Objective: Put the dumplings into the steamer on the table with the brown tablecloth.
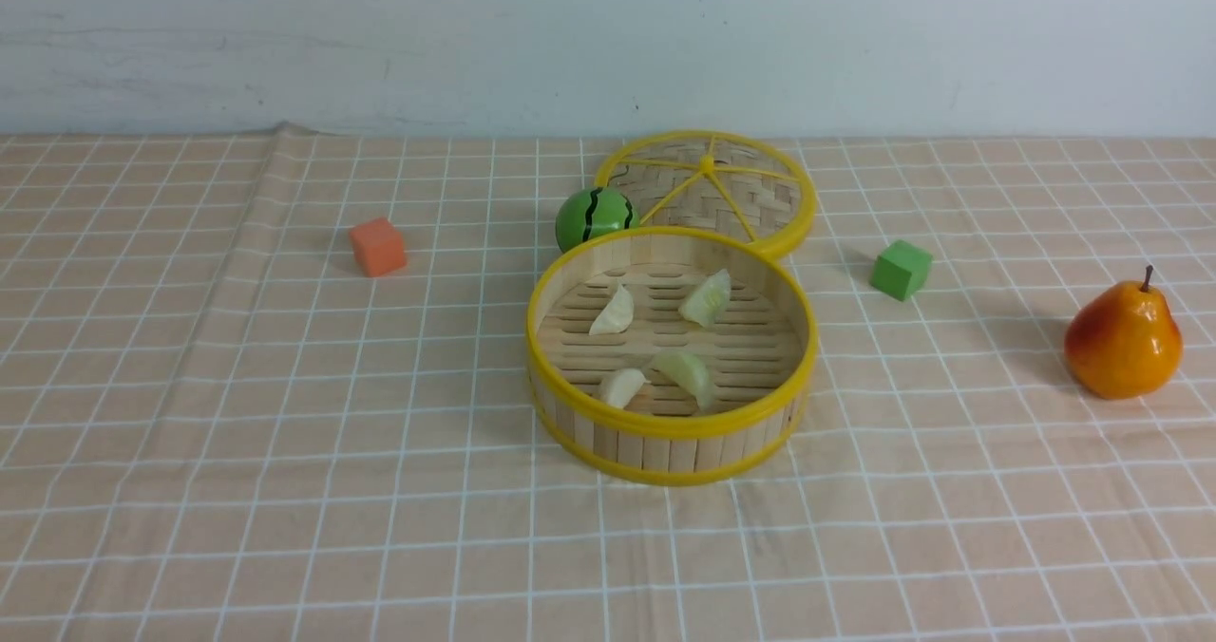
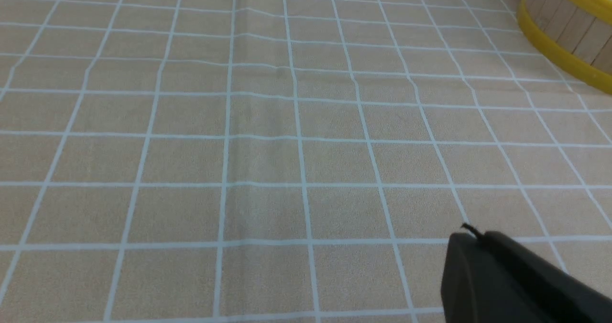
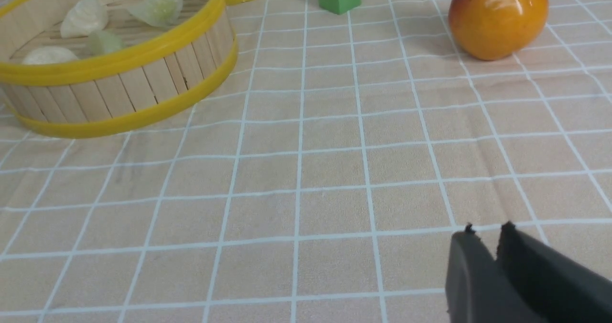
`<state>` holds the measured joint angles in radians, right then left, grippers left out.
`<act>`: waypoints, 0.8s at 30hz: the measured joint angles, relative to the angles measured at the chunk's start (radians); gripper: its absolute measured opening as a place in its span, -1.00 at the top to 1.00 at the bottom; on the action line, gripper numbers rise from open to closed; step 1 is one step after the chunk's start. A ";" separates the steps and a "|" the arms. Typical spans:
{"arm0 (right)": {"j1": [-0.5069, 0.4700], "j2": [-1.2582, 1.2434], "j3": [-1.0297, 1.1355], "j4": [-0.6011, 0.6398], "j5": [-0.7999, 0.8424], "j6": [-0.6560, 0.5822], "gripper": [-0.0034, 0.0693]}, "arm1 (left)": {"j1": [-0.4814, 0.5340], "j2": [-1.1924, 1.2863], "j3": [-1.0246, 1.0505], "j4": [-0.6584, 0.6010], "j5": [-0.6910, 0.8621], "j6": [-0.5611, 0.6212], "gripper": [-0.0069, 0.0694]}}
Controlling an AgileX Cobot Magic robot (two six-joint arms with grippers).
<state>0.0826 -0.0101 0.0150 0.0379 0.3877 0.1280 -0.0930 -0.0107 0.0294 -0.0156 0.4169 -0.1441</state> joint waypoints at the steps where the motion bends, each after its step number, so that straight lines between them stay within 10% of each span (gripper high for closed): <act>1: 0.000 0.000 0.000 0.000 0.000 0.000 0.67 | 0.000 0.000 0.000 0.000 0.000 0.000 0.86; 24: 0.000 0.000 0.000 0.000 0.000 0.000 0.62 | 0.000 0.000 0.000 0.000 0.000 0.000 0.86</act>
<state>0.0826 -0.0101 0.0150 0.0379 0.3877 0.1280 -0.0930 -0.0107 0.0294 -0.0156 0.4169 -0.1441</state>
